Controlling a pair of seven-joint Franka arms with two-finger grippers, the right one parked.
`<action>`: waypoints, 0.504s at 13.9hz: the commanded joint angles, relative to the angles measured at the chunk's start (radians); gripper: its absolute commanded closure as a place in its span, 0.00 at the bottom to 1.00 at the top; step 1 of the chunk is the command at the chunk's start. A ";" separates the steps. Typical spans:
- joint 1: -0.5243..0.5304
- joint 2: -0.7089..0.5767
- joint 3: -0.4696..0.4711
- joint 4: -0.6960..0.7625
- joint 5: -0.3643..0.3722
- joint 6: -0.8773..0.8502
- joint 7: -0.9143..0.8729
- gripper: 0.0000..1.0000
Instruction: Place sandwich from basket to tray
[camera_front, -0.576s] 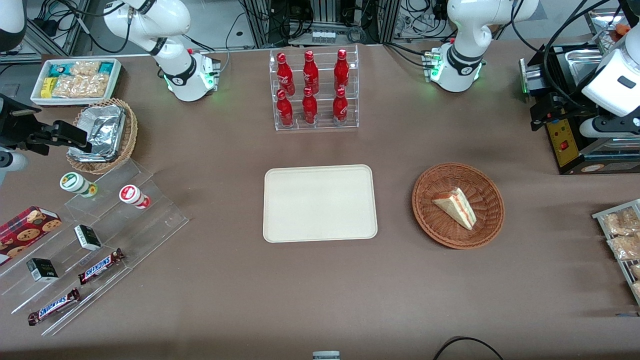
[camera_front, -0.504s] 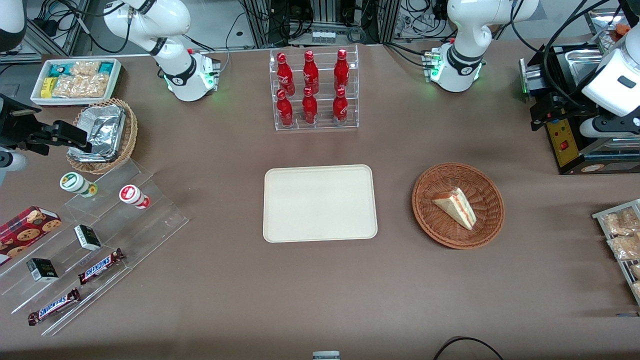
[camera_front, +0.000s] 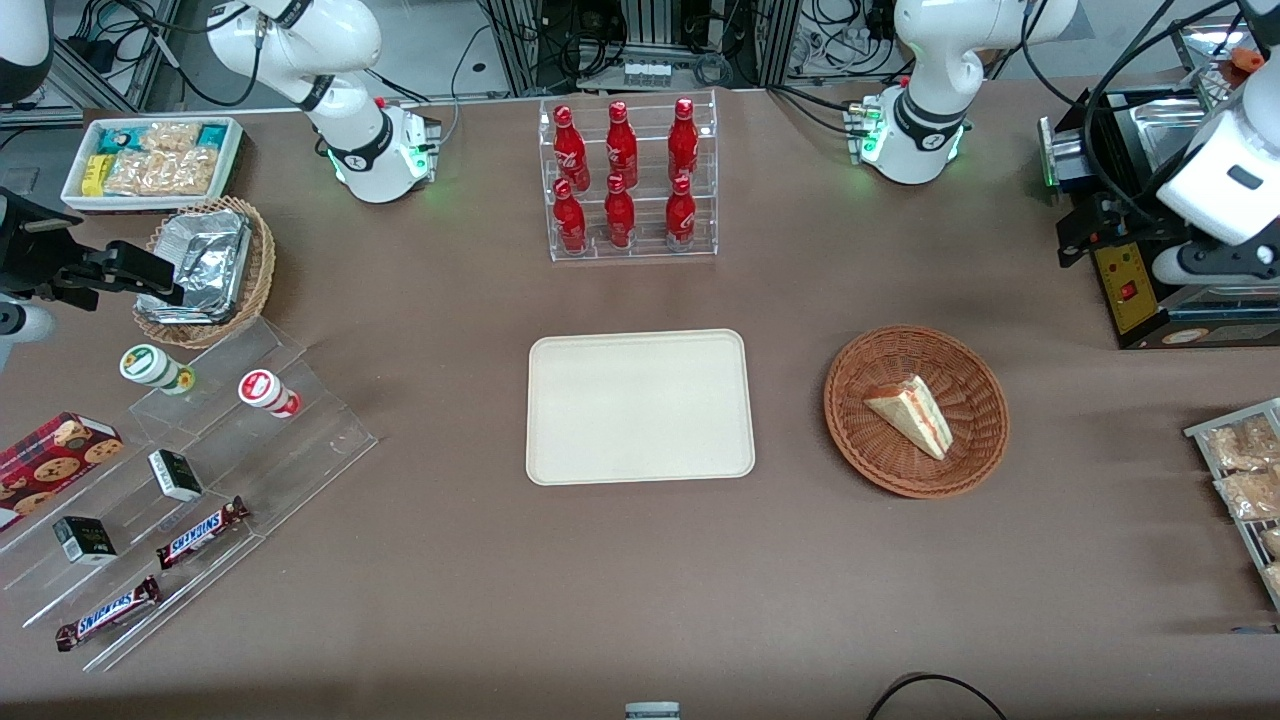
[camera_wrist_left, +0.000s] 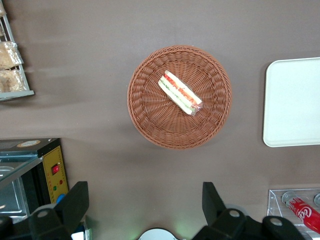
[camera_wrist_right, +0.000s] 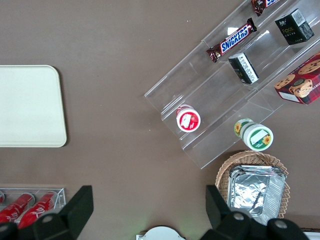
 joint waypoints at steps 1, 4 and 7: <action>0.002 0.035 0.002 -0.031 0.002 0.057 -0.050 0.00; 0.002 0.045 0.002 -0.111 0.002 0.155 -0.127 0.00; 0.000 0.042 -0.004 -0.212 0.002 0.289 -0.237 0.00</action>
